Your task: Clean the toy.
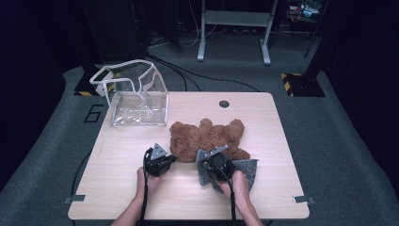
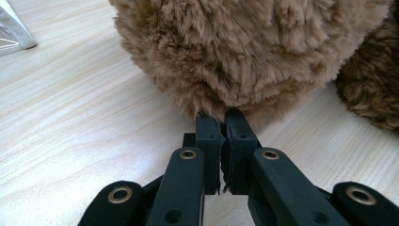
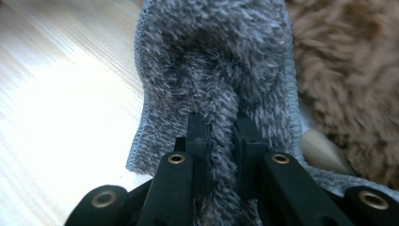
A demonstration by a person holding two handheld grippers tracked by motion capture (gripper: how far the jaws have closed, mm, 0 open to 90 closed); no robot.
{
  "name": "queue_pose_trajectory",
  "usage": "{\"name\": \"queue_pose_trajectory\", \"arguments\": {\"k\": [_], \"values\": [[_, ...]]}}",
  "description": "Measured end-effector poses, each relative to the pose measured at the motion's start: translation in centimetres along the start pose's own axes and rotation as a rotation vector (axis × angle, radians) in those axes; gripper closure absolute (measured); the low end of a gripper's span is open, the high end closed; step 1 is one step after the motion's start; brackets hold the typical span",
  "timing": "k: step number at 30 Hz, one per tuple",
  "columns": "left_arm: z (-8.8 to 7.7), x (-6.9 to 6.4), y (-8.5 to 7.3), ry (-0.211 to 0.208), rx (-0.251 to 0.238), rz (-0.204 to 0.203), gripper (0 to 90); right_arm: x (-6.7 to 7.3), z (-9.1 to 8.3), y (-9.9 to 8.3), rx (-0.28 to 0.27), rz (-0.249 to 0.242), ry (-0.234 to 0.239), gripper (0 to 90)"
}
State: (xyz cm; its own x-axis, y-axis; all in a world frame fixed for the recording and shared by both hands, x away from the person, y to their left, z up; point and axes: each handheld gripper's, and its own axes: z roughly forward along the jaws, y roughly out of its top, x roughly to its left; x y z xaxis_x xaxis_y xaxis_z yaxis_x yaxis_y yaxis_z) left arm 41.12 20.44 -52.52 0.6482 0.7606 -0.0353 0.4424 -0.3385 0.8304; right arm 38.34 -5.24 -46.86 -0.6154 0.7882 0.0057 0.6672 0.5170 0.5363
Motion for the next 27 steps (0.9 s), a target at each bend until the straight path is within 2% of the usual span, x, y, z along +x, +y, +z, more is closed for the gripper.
{"name": "queue_pose_trajectory", "arguments": {"k": [3,5,7,10,12,14,16,18,20,23,27], "values": [[0.0,0.0,0.0,0.000,-0.004,-0.005,86.2,-0.5,-1.0,0.2,-0.048,0.010,0.011,79.5],[0.0,0.0,0.0,-0.001,-0.003,-0.005,86.2,-0.6,-1.9,0.6,-0.114,0.019,0.023,79.5],[0.0,0.0,0.0,0.000,-0.004,-0.005,86.2,-0.6,-2.6,1.4,-0.156,0.016,0.013,79.5],[0.0,0.0,0.0,0.001,-0.006,-0.006,86.2,-0.3,-2.9,2.9,-0.185,0.002,0.000,79.4],[0.0,0.0,0.0,-0.001,-0.004,-0.005,86.2,0.1,-2.5,4.0,-0.194,-0.005,-0.009,79.3],[0.0,0.0,0.0,0.003,-0.009,-0.004,86.2,0.5,-1.6,4.7,-0.184,-0.020,-0.029,79.3],[0.0,0.0,0.0,0.003,-0.009,-0.004,86.2,1.0,-0.3,4.9,-0.145,-0.024,-0.037,79.2],[0.0,0.0,-0.1,0.002,-0.010,-0.005,86.2,1.2,1.0,4.5,-0.105,-0.042,-0.059,79.2],[0.0,0.0,-0.1,0.001,-0.010,-0.005,86.2,1.3,1.8,3.8,-0.078,-0.047,-0.062,79.3],[-0.1,0.1,0.0,-0.006,-0.005,-0.005,86.3,1.4,1.9,2.8,-0.059,-0.037,-0.052,79.4],[-0.2,0.1,-0.1,-0.007,-0.027,-0.009,86.3,1.1,1.3,1.9,-0.024,-0.084,-0.061,79.5]]}}
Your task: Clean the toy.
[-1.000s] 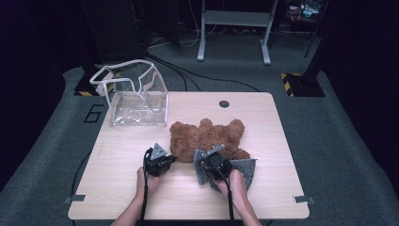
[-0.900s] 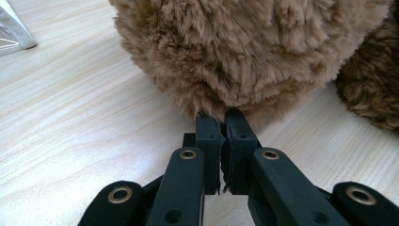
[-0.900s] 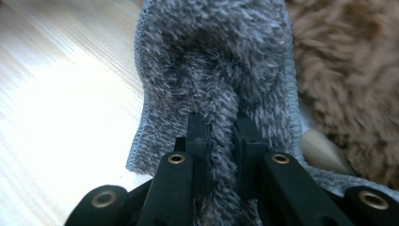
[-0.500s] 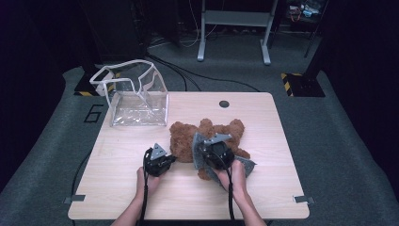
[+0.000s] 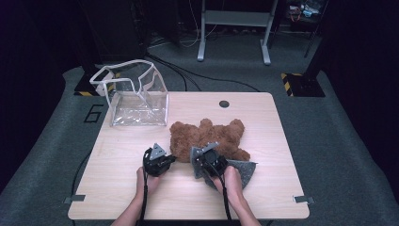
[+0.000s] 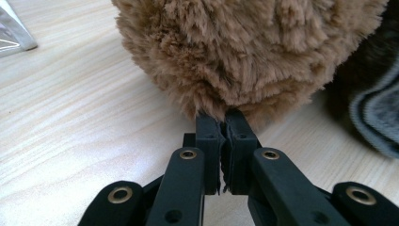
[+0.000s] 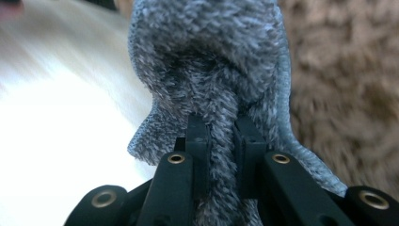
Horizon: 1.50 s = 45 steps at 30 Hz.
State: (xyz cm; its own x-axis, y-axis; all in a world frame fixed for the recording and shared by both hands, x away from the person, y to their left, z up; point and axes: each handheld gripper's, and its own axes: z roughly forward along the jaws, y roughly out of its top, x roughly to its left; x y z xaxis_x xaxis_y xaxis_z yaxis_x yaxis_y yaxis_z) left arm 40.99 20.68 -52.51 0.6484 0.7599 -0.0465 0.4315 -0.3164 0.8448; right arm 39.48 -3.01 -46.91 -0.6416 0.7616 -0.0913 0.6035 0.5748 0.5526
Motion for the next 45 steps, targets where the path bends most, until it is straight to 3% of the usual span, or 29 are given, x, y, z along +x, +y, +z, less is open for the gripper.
{"name": "queue_pose_trajectory", "arguments": {"k": [2,4,8,11,15,18,21,30,31,34,37,41,45], "values": [[-0.1,0.0,-0.1,-0.004,-0.019,-0.005,86.2,-0.4,-0.6,-0.5,-0.002,0.016,-0.005,79.5],[-0.1,0.0,-0.1,-0.004,-0.024,-0.010,86.2,-0.7,-1.1,-0.8,-0.035,0.059,0.008,79.5],[-0.3,0.0,-0.1,-0.015,-0.021,-0.010,86.3,-1.1,-2.4,-0.2,-0.118,0.073,0.014,79.4],[-0.3,0.0,-0.2,-0.013,-0.039,-0.012,86.5,-0.8,-3.1,1.1,-0.181,0.038,0.021,79.4],[-0.5,0.0,-0.2,-0.038,-0.056,-0.010,86.9,0.2,-2.6,3.1,-0.194,-0.014,0.014,79.3],[-0.6,0.1,-0.3,-0.052,-0.062,-0.008,87.3,0.7,-1.4,4.0,-0.173,-0.040,0.021,79.2],[-0.6,0.1,-0.3,-0.048,-0.072,-0.015,87.5,1.3,0.0,4.2,-0.142,-0.025,0.033,79.2],[-0.6,0.2,-0.3,-0.051,-0.080,-0.014,87.5,2.5,3.2,3.7,-0.056,-0.053,0.069,79.2],[-0.6,0.2,-0.3,-0.052,-0.080,-0.015,87.5,2.8,3.6,3.6,-0.039,-0.027,0.074,79.3],[-0.7,0.3,-0.3,-0.061,-0.074,-0.014,87.5,2.8,4.3,3.3,-0.019,-0.033,0.076,79.3],[-0.6,0.3,-0.4,-0.060,-0.085,-0.020,87.5,2.3,3.2,3.2,-0.039,-0.015,0.098,79.4],[-0.7,0.3,-0.3,-0.064,-0.075,-0.014,87.5,1.2,0.3,3.0,-0.138,0.018,0.102,79.4],[-0.7,0.3,-0.3,-0.064,-0.071,-0.009,87.5,-0.1,-1.8,3.4,-0.206,0.068,0.062,79.4]]}}
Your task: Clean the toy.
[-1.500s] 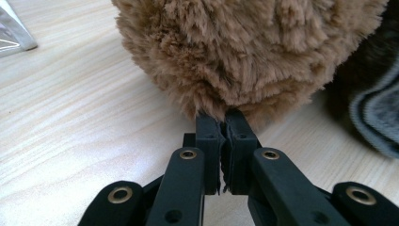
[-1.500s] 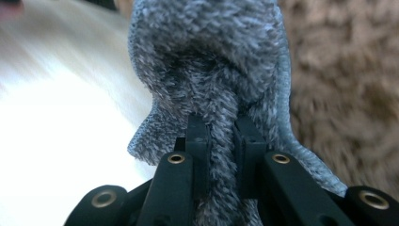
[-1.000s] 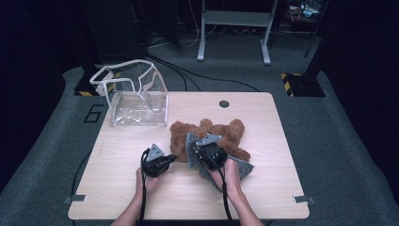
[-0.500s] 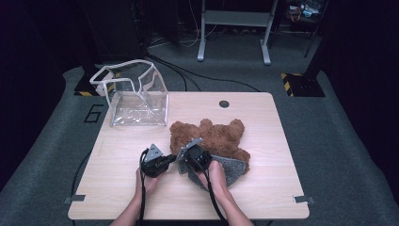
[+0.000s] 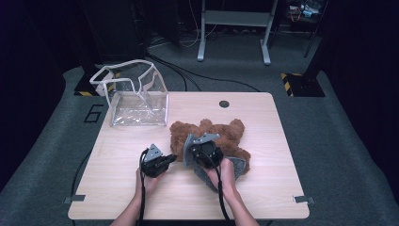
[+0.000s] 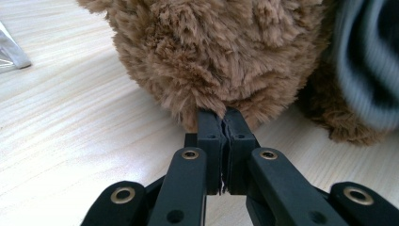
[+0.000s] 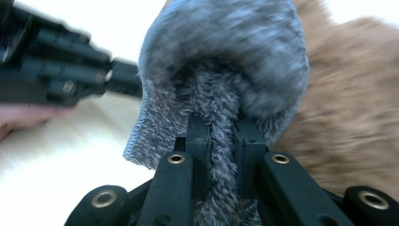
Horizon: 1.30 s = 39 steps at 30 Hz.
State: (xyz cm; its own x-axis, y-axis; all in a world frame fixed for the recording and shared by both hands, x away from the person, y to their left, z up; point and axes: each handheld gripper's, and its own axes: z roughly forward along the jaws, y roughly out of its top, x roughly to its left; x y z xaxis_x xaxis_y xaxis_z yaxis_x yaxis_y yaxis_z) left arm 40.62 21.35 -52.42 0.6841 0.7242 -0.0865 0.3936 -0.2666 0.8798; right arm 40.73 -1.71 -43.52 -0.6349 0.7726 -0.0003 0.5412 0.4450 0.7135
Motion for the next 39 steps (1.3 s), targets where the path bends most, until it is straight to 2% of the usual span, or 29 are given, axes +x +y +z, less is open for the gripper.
{"name": "queue_pose_trajectory", "arguments": {"k": [4,7,13,16,17,20,21,22,25,31,34,39], "values": [[0.0,0.0,0.0,0.001,-0.001,-0.001,87.5,-0.7,0.8,0.3,0.008,0.027,-0.037,79.4],[0.0,0.1,0.0,0.005,0.000,0.006,87.5,-0.5,2.2,-0.2,0.032,0.051,-0.027,79.4],[0.1,0.1,0.0,0.009,-0.007,-0.002,87.5,0.6,3.7,-1.3,0.098,0.039,-0.021,79.5],[0.1,0.1,0.0,0.009,-0.008,-0.005,87.5,0.8,4.3,-1.6,0.121,0.009,-0.013,79.5],[0.1,0.1,0.0,0.007,-0.008,-0.004,87.4,1.0,4.5,-1.8,0.133,0.018,-0.010,79.6],[0.0,0.1,0.0,0.002,-0.003,-0.003,87.4,1.5,5.2,-2.1,0.183,-0.021,0.024,79.6],[0.0,0.1,0.0,-0.005,0.000,-0.001,87.4,1.7,5.3,-2.2,0.195,-0.027,0.044,79.5],[0.1,0.1,0.0,0.004,-0.008,-0.003,87.4,1.9,5.2,-2.4,0.200,-0.022,0.045,79.5],[0.0,0.1,0.0,0.005,-0.008,-0.003,87.0,1.5,4.1,-2.4,0.167,-0.023,0.060,79.8],[0.0,0.0,0.0,0.008,0.000,-0.006,85.3,-1.6,-0.7,-2.9,0.043,0.070,0.038,80.7],[0.1,0.0,0.0,0.011,-0.001,-0.008,83.7,-3.4,-3.5,-3.2,-0.015,0.099,-0.017,81.0],[0.2,-0.1,0.0,0.017,-0.004,-0.011,81.1,-7.2,-7.0,-4.1,-0.067,0.149,-0.120,81.3]]}}
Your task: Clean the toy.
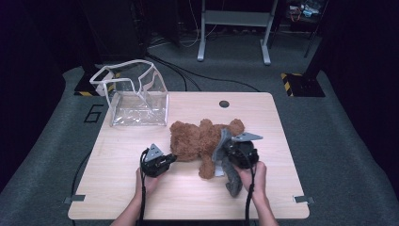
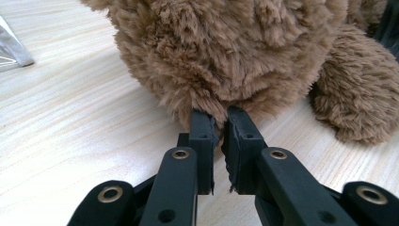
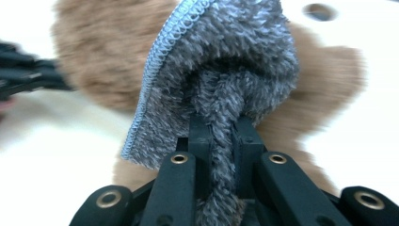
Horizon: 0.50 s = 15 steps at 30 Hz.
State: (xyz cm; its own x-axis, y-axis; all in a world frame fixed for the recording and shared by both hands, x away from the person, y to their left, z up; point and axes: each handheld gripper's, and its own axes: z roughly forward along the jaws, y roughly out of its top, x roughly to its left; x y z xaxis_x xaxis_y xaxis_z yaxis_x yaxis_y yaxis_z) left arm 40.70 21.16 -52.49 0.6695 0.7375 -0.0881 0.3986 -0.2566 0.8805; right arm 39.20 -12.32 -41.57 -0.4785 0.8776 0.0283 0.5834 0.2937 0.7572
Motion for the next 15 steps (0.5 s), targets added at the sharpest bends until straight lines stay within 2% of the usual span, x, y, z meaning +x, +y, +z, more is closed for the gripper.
{"name": "queue_pose_trajectory", "arguments": {"k": [4,6,9,15], "values": [[0.1,-0.1,0.0,0.004,0.004,-0.007,78.2,-3.0,-1.6,-0.2,-0.021,0.052,-0.071,81.4],[0.2,-0.1,0.1,0.008,0.009,0.002,75.1,-4.3,-2.2,-0.3,-0.029,0.062,-0.108,81.4],[0.3,-0.2,0.1,0.004,0.018,-0.012,68.7,-6.0,-2.8,-0.4,-0.035,0.083,-0.168,81.4],[0.3,-0.1,0.2,0.002,0.068,-0.003,52.7,-8.5,-3.9,-0.5,-0.045,0.115,-0.256,81.4]]}}
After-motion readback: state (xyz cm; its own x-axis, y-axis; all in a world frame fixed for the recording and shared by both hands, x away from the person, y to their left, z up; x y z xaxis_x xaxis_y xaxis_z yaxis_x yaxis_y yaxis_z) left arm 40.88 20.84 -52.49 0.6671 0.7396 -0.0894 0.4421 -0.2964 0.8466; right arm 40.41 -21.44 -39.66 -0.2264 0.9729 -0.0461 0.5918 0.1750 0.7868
